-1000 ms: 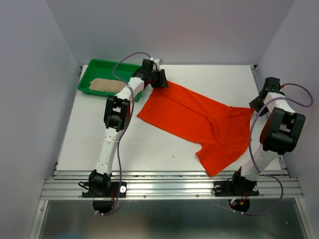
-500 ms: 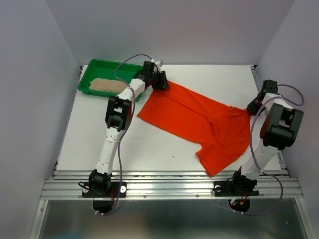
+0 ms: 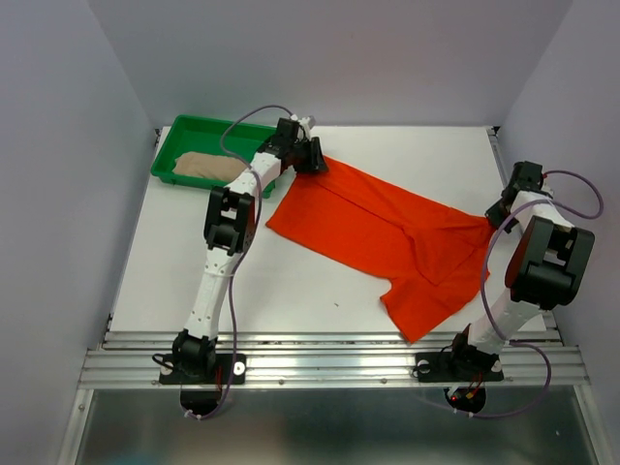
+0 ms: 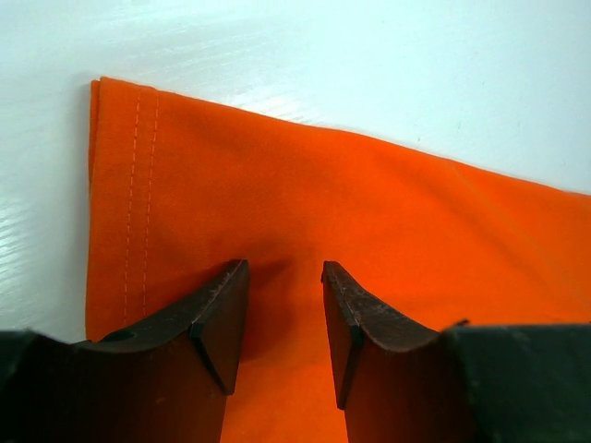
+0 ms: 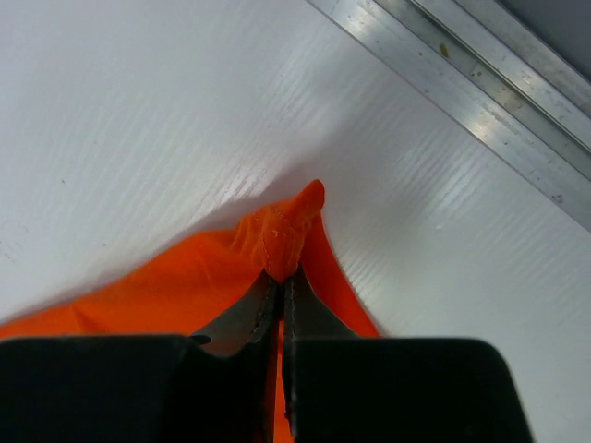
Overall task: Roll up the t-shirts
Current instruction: Fold the T-shirt at the center of the board.
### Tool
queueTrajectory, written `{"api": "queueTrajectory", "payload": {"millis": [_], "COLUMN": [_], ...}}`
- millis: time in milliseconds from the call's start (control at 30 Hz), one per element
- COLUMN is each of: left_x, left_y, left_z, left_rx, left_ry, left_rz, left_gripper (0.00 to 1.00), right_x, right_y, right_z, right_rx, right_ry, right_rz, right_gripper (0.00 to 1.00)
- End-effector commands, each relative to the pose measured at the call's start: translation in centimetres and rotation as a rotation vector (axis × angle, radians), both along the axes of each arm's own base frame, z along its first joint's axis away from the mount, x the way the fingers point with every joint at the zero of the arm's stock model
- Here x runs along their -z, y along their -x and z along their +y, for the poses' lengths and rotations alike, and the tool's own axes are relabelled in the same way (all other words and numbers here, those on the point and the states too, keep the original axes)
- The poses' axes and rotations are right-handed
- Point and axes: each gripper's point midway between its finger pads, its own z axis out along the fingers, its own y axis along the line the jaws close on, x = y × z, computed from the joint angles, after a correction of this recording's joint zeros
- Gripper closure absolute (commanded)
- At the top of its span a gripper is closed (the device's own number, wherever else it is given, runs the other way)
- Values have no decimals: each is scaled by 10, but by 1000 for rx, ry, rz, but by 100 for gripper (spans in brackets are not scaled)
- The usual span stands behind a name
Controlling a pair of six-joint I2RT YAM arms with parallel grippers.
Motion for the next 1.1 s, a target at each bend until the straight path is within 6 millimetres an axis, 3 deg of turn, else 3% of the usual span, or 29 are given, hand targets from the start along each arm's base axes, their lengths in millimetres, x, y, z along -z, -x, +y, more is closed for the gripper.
{"api": "queueTrajectory", "payload": {"millis": [0,233,333,367,467,600,733,767,800,867,967,1067], "left_x": [16,15,8,7,0,-12,-19,-21,-23,-23,-20,-16], "left_y": [-8,-10,-9,-8,-7,-6,-5,-5,-4,-3,-1,-1], "left_z": [33,42,37,34,30,25,20,19,17,15,14,16], "left_rx": [-67,-79,-65,-53,-43,-31,-24,-23,-21,-18,-18,-23], "left_ry": [-53,-51,-25,-12,-2,9,18,21,25,26,22,9], "left_rz": [37,37,33,34,23,8,-2,-5,-8,-8,-1,3], "left_gripper": [50,50,51,51,50,50,50,50,50,51,50,50], "right_x": [-11,-4,-12,-15,-32,-58,-66,-59,-54,-39,-20,-5], "right_y": [3,11,8,8,4,2,4,6,4,7,10,8], "right_z": [-16,-18,-14,-14,-12,-6,7,13,20,30,29,22], "right_rx": [63,85,71,67,59,34,1,-9,-27,-48,-35,-8], "right_ry": [76,90,76,76,72,65,24,-2,-16,-41,-46,-36], "right_rz": [-32,-4,-30,-38,-74,-132,-167,-163,-162,-138,-99,-66], "right_gripper": [99,99,87,73,50,46,54,61,76,91,99,99]}}
